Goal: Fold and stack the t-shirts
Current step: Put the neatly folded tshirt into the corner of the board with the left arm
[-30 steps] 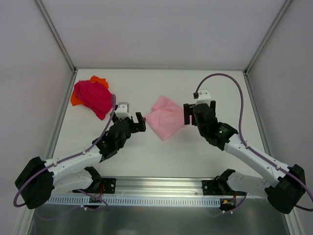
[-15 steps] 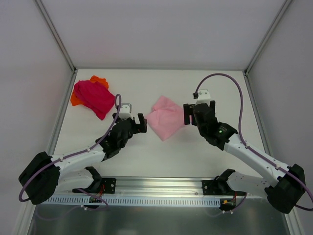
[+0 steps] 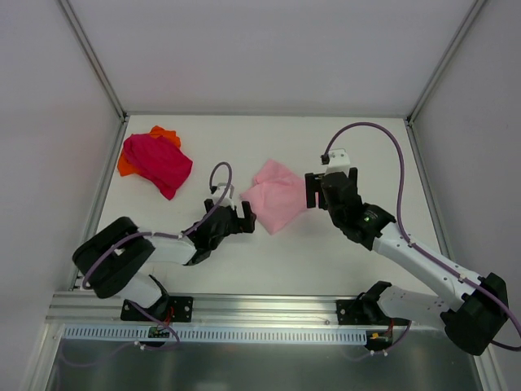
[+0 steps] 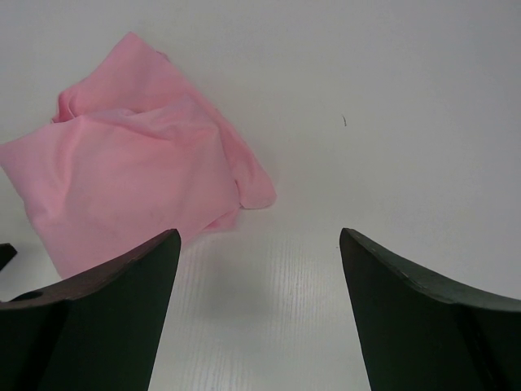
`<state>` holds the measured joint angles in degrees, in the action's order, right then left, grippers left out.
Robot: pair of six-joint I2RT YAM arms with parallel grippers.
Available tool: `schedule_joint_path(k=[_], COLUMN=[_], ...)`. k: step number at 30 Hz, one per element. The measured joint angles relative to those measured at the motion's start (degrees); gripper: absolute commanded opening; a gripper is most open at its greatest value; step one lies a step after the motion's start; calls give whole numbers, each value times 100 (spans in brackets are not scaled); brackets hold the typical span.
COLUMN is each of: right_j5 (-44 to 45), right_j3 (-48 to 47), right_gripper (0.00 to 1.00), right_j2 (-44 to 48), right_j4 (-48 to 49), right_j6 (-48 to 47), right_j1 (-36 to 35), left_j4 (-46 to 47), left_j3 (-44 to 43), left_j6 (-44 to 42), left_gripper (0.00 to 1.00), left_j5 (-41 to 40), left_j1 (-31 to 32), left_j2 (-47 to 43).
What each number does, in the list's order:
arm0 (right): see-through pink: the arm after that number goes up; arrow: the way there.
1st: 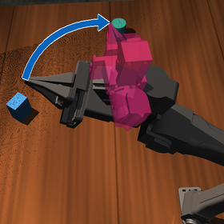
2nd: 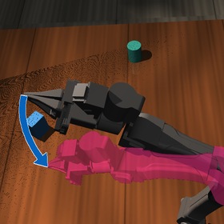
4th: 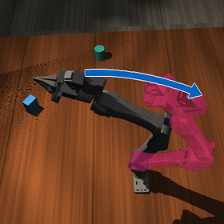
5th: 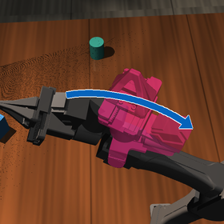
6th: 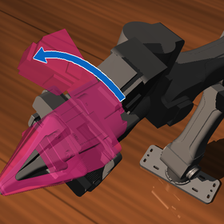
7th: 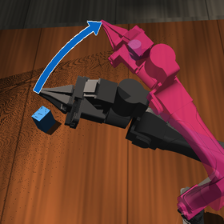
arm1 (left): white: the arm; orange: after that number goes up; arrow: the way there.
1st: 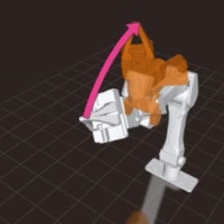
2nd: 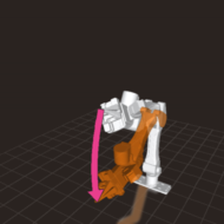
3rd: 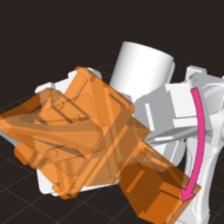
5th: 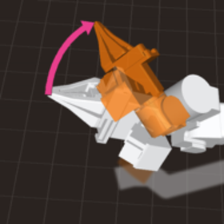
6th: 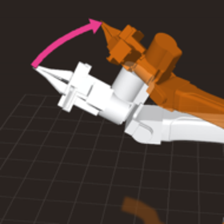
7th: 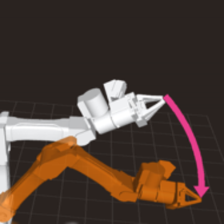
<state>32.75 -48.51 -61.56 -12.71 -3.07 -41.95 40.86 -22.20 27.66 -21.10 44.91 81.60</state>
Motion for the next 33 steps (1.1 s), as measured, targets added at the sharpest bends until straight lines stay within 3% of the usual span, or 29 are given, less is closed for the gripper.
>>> schedule_joint_path(k=[3,15,33], right_j5=[-28,-81,-90], right_j3=[0,-7,-11], right_gripper=[84,84,82], right_j2=[0,-133,-138], right_j4=[0,-9,-83], right_j6=[2,2,2], right_j1=[-2,-2,-2], left_j4=[621,3086,3722], left_j3=[57,439,-216], left_j6=[153,693,911], left_gripper=[99,99,98], left_j5=[260,1217,1639], left_j1=[0,0,-2], left_j2=[774,1803,2743])
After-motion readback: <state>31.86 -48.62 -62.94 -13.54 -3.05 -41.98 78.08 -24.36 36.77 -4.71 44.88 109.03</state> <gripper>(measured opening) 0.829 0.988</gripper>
